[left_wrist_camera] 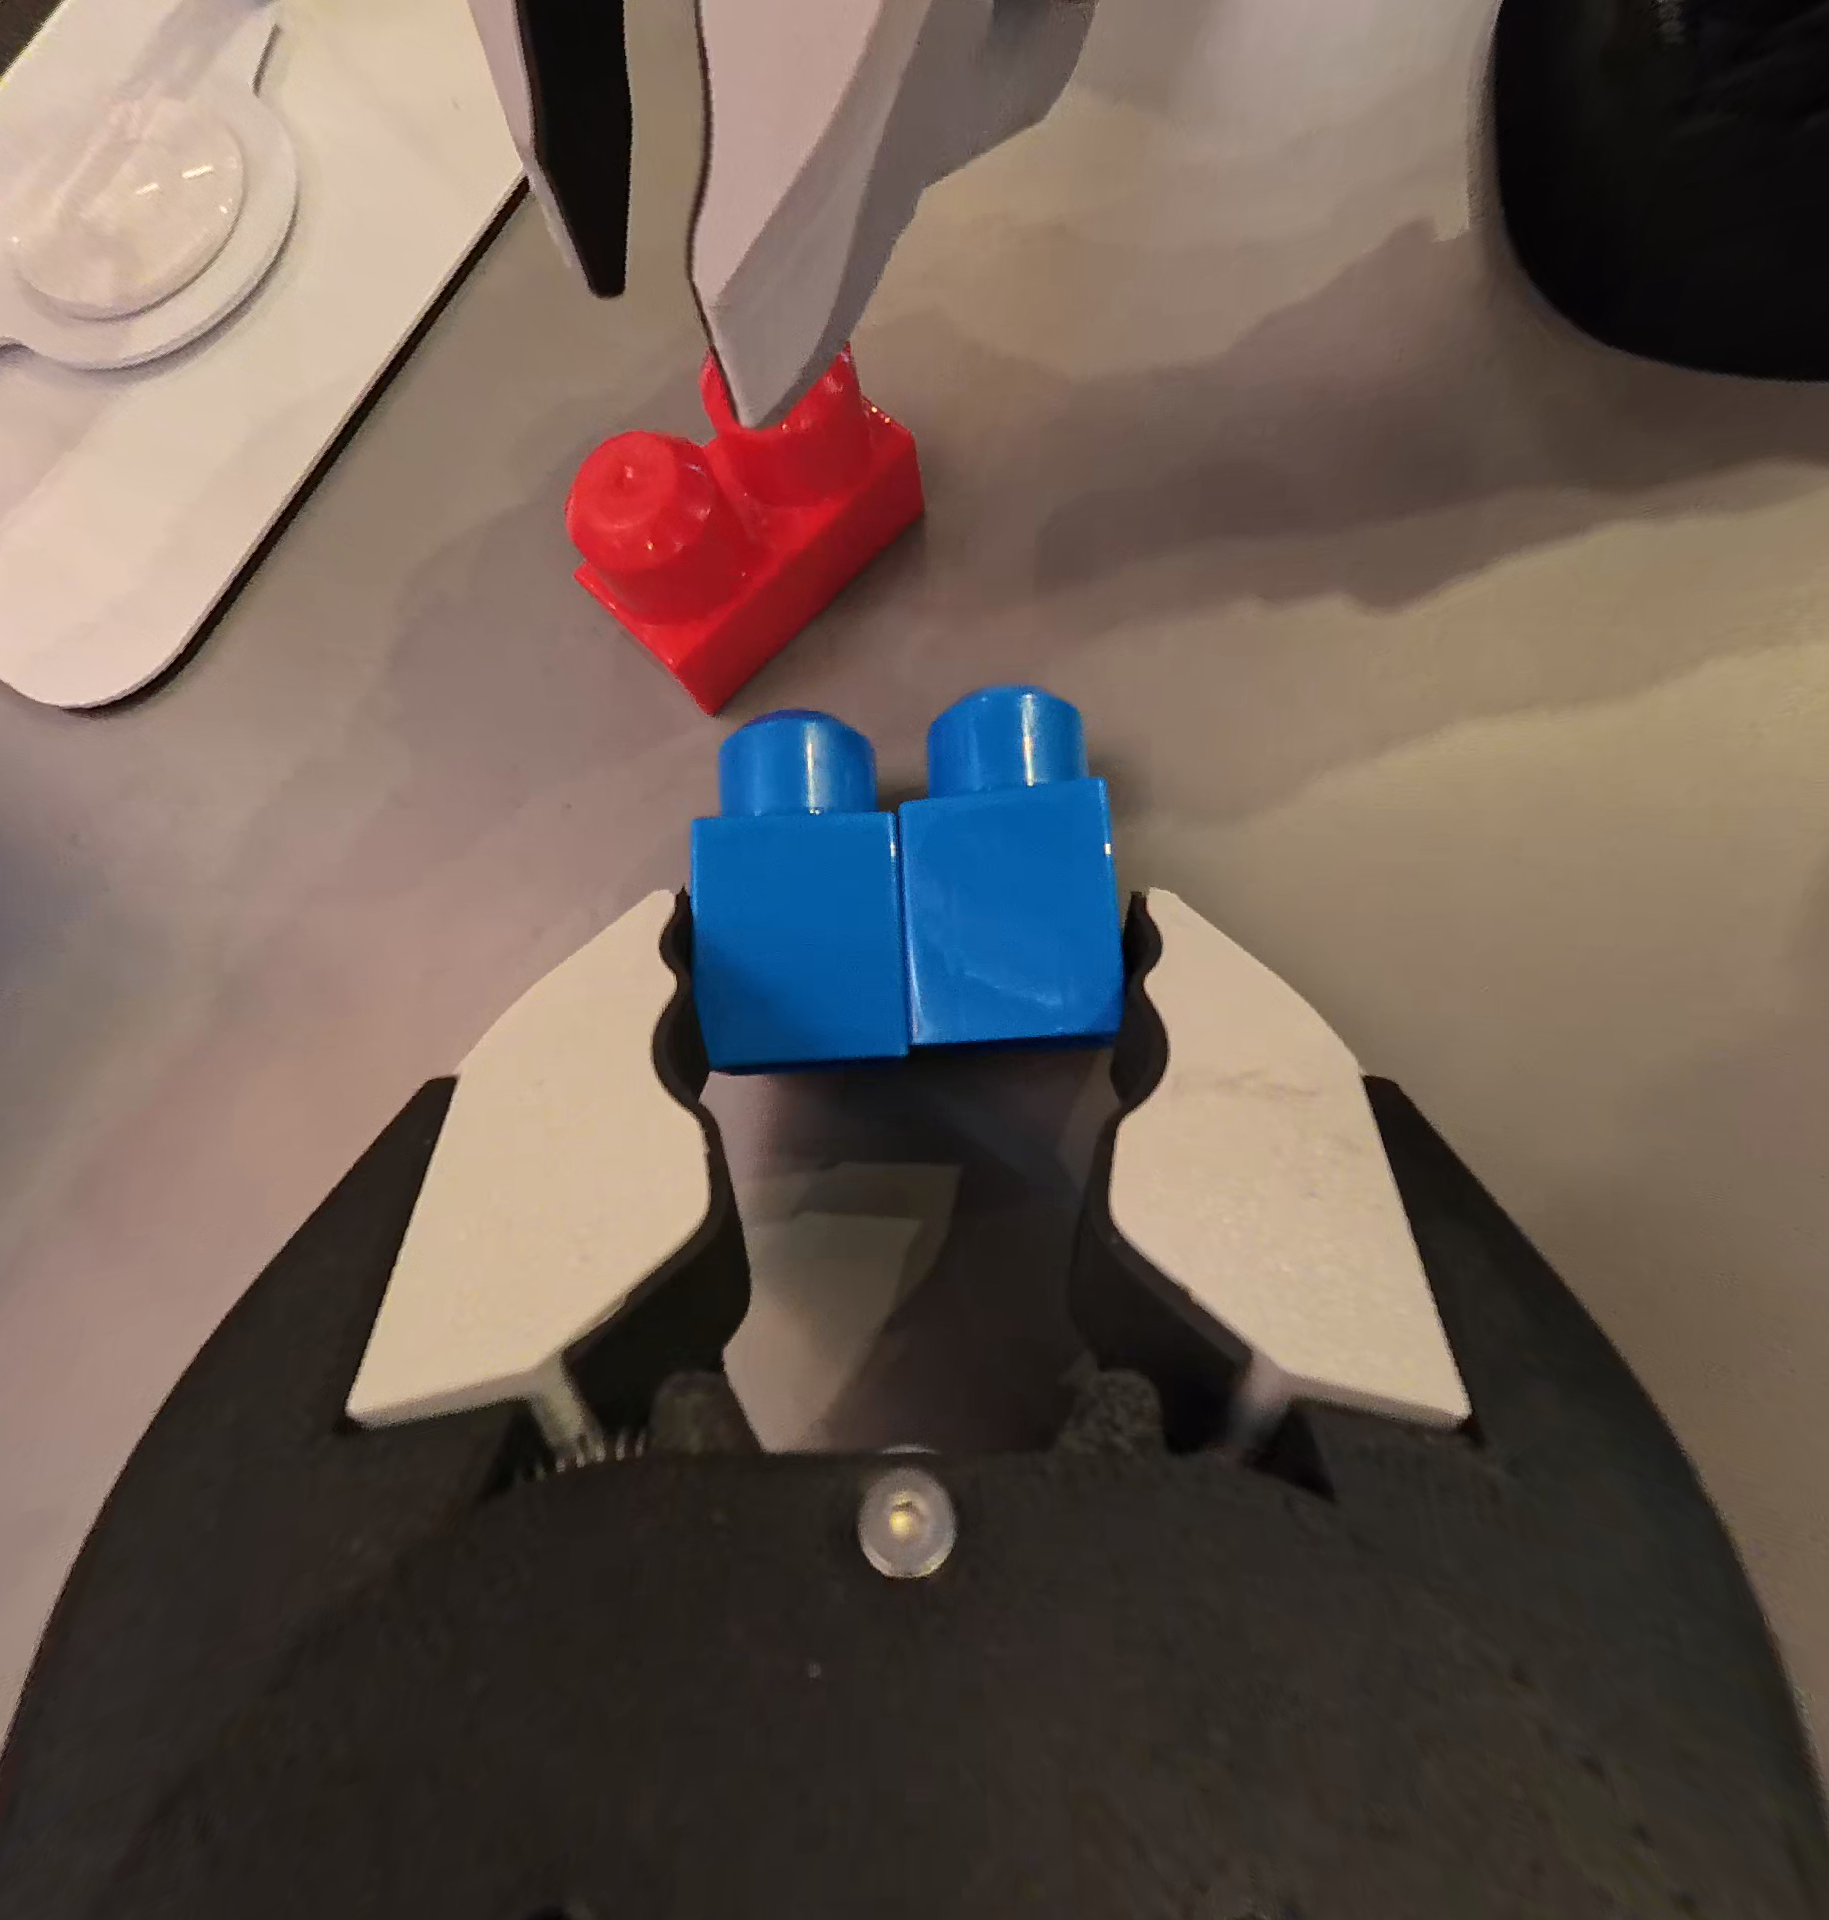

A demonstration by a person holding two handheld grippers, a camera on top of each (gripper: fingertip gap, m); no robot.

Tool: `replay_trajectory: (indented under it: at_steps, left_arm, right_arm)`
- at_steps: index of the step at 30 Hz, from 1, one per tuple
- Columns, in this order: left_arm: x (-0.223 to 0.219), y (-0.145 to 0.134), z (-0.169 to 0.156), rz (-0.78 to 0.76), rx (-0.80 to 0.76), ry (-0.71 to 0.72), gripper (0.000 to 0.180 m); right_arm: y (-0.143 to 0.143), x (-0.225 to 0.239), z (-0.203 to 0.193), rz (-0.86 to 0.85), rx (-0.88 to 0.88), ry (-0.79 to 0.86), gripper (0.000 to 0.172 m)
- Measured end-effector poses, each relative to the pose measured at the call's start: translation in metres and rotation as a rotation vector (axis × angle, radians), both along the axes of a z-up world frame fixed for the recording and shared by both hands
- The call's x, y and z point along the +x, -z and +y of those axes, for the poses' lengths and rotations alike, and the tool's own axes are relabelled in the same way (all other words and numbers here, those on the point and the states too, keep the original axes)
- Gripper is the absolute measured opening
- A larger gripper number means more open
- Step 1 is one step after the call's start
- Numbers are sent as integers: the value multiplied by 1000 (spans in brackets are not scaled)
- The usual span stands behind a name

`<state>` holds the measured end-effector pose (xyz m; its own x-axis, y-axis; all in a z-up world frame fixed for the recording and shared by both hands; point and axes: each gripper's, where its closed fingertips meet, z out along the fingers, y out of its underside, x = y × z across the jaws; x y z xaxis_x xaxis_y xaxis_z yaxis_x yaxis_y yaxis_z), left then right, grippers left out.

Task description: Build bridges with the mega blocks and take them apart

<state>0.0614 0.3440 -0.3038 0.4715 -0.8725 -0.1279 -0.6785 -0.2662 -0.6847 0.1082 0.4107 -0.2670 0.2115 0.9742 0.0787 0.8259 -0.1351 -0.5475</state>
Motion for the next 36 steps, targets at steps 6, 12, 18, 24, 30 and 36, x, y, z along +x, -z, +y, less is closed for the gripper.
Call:
replay_trajectory:
  at_steps: [6, 12, 18, 24, 30, 36]
  left_arm:
    - [-4, -7, 4, -12, 55, -25, 76]
    - [-9, -19, 9, 7, 143, -44, 76]
    - [-16, -51, 19, 14, 295, -74, 76]
    - [-15, -90, 23, 12, 441, -88, 76]
    - [-6, -107, 22, 50, 522, -67, 76]
    - [-4, -122, 22, 83, 594, -67, 76]
  right_arm:
    - [28, 1, -1, -113, -18, 20, 41]
    - [40, -4, -2, -117, -56, 39, 34]
    - [-12, -27, -14, 354, -337, 96, 34]
    - [-68, -25, -26, 850, -756, 123, 34]
    - [-87, -34, -42, 1017, -916, 72, 34]
    - [-98, -36, -48, 1082, -959, 29, 34]
